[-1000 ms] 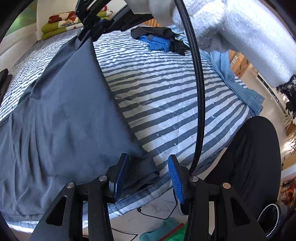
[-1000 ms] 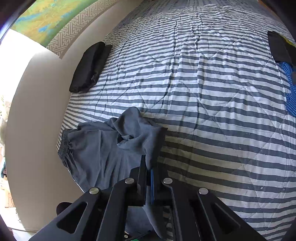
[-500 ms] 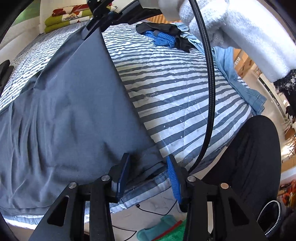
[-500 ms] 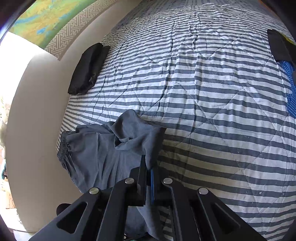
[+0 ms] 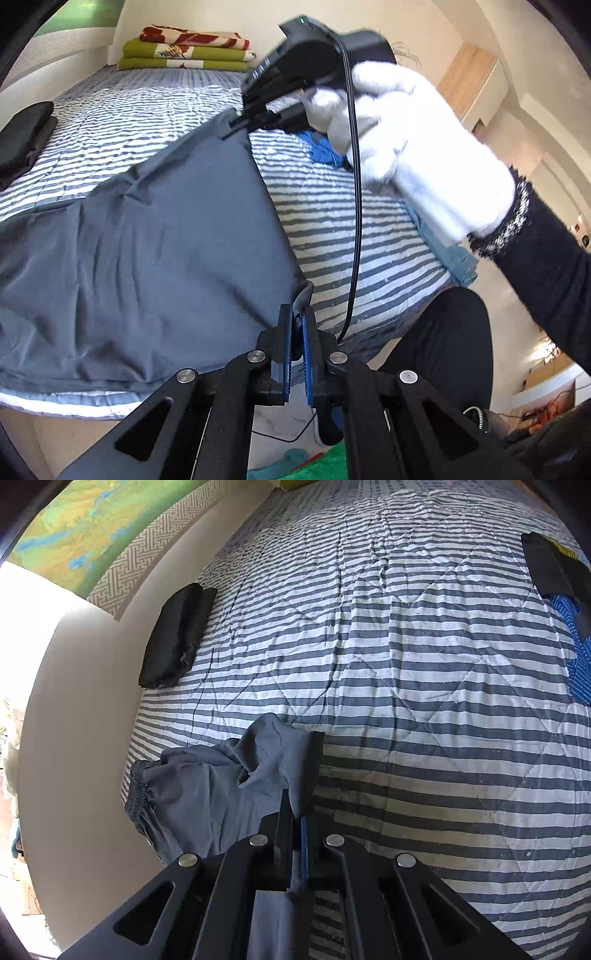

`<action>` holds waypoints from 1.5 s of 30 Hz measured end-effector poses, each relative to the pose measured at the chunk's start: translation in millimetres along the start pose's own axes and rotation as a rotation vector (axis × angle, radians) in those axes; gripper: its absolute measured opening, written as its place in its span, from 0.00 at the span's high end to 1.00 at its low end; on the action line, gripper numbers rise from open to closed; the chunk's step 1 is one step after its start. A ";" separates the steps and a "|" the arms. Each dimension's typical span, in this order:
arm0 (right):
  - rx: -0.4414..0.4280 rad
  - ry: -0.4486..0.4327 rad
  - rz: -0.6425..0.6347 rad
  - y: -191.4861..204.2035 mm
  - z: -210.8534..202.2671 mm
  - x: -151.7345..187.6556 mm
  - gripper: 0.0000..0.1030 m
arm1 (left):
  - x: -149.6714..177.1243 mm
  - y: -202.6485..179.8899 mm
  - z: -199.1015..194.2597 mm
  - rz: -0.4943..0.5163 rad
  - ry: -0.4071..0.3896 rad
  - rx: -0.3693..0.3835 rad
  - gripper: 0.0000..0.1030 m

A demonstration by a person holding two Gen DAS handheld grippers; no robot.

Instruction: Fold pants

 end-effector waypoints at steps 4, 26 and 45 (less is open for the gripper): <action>0.050 0.025 0.022 7.4 6.2 0.4 0.97 | -14.4 39.2 -55.7 -0.079 -0.070 0.013 0.96; 0.023 0.132 -0.260 258.7 163.4 -82.0 0.97 | 6.9 319.6 -181.2 -0.501 -0.259 -0.178 0.96; -0.205 0.018 -0.330 284.3 161.4 -108.1 0.73 | 16.2 400.1 -225.1 -0.637 -0.366 -0.238 0.96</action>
Point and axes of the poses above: each gripper's, at about its wrist camera, not at the fingertips, and z roughly the way its jaws point, y to its left, x to its underside, the point moved 9 cm from there along z, roughly the way its jaws point, and after that the axes turned 15 degrees about -z, right-handed, at the moved point
